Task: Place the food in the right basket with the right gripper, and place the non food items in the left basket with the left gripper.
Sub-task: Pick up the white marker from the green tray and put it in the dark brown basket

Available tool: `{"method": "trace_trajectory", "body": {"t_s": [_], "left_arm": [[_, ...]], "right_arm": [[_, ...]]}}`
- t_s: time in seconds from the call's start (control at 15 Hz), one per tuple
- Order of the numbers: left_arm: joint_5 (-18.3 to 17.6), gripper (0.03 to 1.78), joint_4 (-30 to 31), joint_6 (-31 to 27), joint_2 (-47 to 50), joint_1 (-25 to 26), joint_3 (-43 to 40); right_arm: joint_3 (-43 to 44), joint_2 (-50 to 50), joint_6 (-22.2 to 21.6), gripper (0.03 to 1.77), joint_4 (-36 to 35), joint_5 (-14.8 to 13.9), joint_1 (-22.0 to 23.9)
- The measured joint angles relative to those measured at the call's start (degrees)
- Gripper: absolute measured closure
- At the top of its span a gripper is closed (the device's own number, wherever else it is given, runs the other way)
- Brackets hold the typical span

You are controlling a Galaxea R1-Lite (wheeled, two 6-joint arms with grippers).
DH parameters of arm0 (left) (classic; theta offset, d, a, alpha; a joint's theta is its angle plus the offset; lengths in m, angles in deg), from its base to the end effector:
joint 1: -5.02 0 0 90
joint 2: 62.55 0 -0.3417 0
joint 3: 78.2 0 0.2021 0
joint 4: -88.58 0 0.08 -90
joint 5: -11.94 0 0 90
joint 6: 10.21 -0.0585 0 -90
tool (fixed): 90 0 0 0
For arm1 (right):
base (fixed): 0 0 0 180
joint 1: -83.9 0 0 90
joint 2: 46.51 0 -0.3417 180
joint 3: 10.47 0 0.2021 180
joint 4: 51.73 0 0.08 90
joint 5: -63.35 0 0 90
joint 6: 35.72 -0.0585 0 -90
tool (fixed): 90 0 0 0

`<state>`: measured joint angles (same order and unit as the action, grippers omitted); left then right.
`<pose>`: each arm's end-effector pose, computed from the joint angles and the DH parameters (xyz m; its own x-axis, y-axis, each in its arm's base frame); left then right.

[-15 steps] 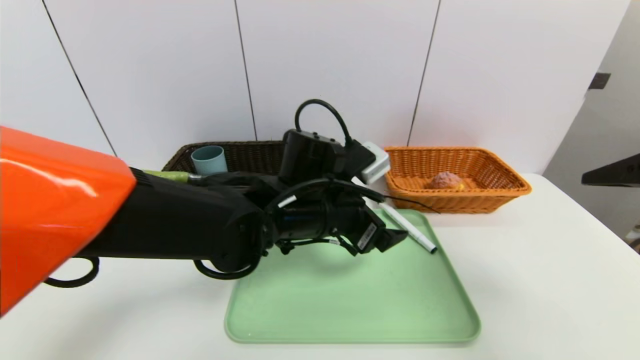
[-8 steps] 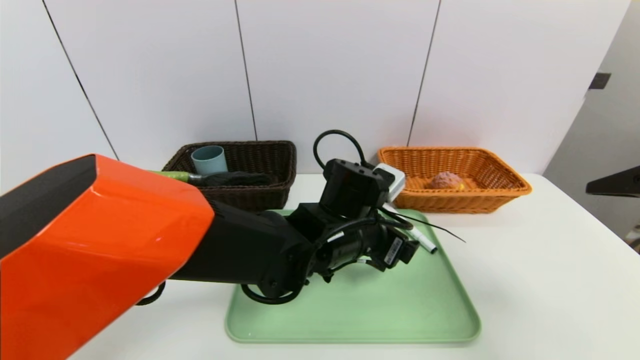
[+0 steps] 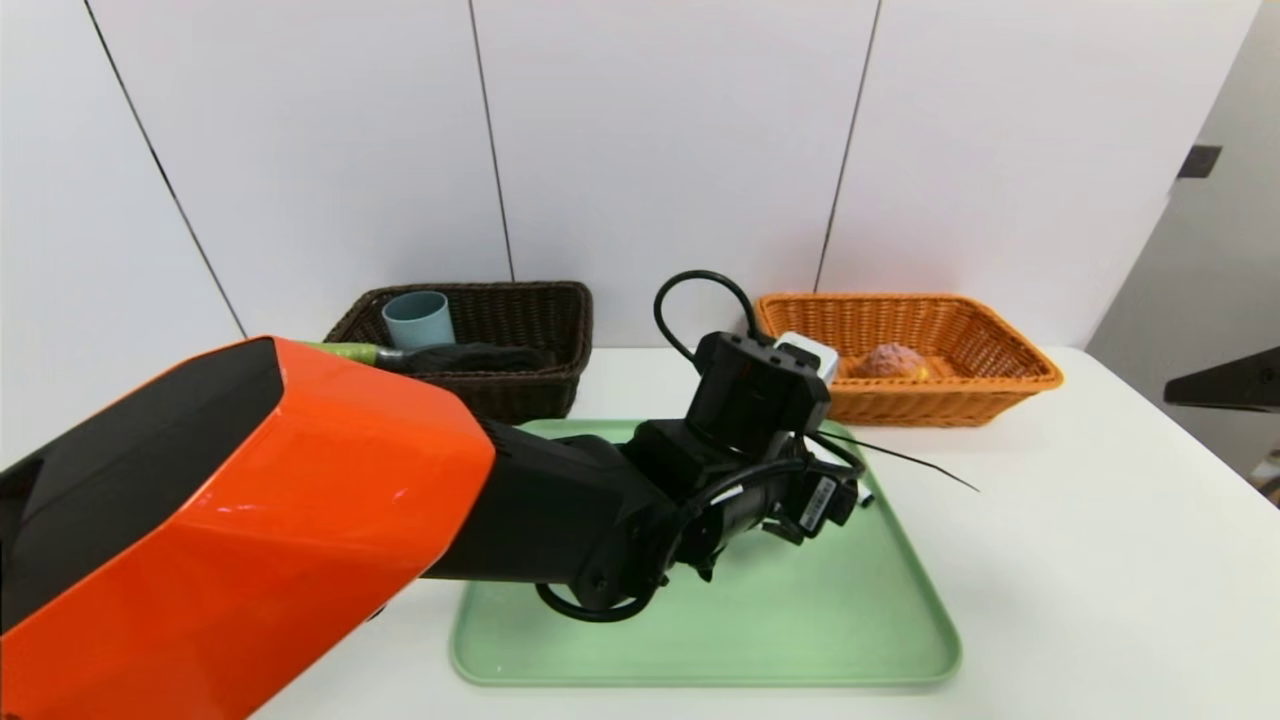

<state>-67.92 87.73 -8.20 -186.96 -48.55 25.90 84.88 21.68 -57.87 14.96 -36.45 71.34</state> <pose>0.3117 -0.4050 0.1621 0.6868 -0.6341 -0.3553 0.6866 0.7264 0.0308 0.1574 0.0249 0.3219 0.7789 -0.0009 -0.6272 0.1544 0.9695 0.1905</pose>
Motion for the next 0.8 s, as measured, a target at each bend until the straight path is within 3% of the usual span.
{"method": "trace_trajectory", "body": {"t_s": [0.27, 0.6, 0.8], "left_arm": [[-0.91, 0.12, -7.39, -1.83, 5.18, 1.12, -2.15], [-7.72, 0.12, -20.07, -10.0, 15.59, 7.13, -6.84], [-8.47, 0.12, -24.93, -13.17, 20.86, 10.45, -10.86]], "right_arm": [[-1.1, 1.72, -0.04, 0.11, 0.11, 0.05, -5.49], [-0.41, 10.23, -0.09, 0.1, -0.07, 0.07, -12.19], [2.67, 17.51, 0.07, 0.1, -0.18, 1.45, -14.18]]}}
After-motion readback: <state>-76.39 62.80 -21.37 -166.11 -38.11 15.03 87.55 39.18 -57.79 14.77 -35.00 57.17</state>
